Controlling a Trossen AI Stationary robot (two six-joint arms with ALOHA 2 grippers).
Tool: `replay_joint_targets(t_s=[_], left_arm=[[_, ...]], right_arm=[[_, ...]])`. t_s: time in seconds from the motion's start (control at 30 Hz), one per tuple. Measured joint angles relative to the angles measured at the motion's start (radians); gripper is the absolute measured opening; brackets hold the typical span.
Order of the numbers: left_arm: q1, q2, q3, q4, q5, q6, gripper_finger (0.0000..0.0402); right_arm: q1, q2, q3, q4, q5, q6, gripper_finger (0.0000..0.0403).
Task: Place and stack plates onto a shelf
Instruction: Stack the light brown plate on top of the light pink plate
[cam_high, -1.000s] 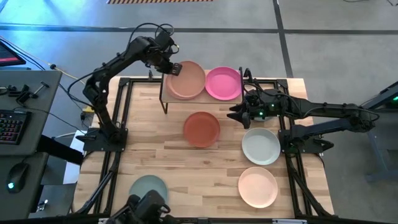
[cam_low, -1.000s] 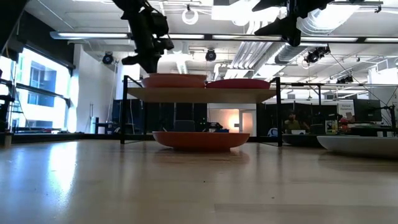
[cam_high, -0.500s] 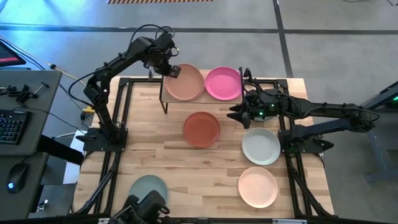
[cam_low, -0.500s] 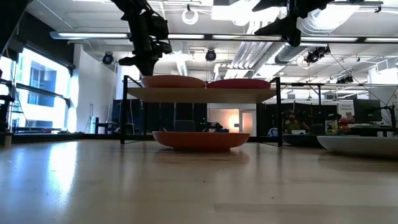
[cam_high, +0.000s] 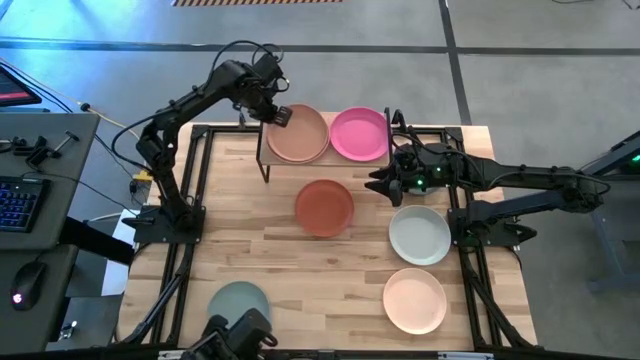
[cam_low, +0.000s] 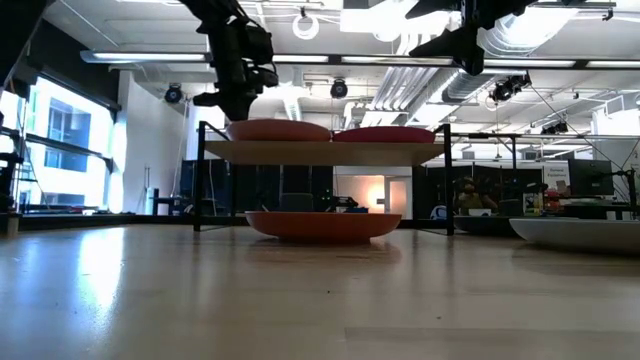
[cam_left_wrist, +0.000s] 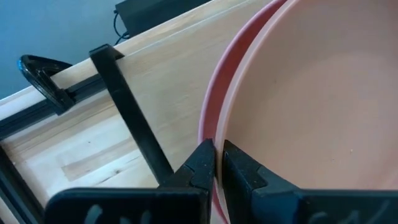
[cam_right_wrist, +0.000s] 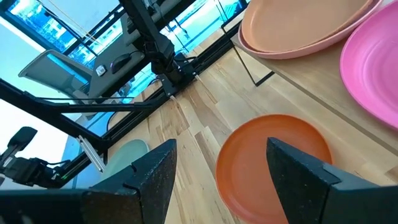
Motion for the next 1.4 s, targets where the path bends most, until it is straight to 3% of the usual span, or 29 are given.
replay_joint_targets(t_s=[0.73, 1.4], left_arm=[[-0.023, 0.034, 0.0, 0.009, 0.002, 0.019, 0.002], [-0.017, 0.008, 0.0, 0.007, -0.008, 0.027, 0.0136]], right_arm=[[0.0, 0.0, 0.0, 0.0, 0.002, 0.009, 0.0229], [0.0, 0.0, 0.0, 0.0, 0.005, 0.009, 0.0229]])
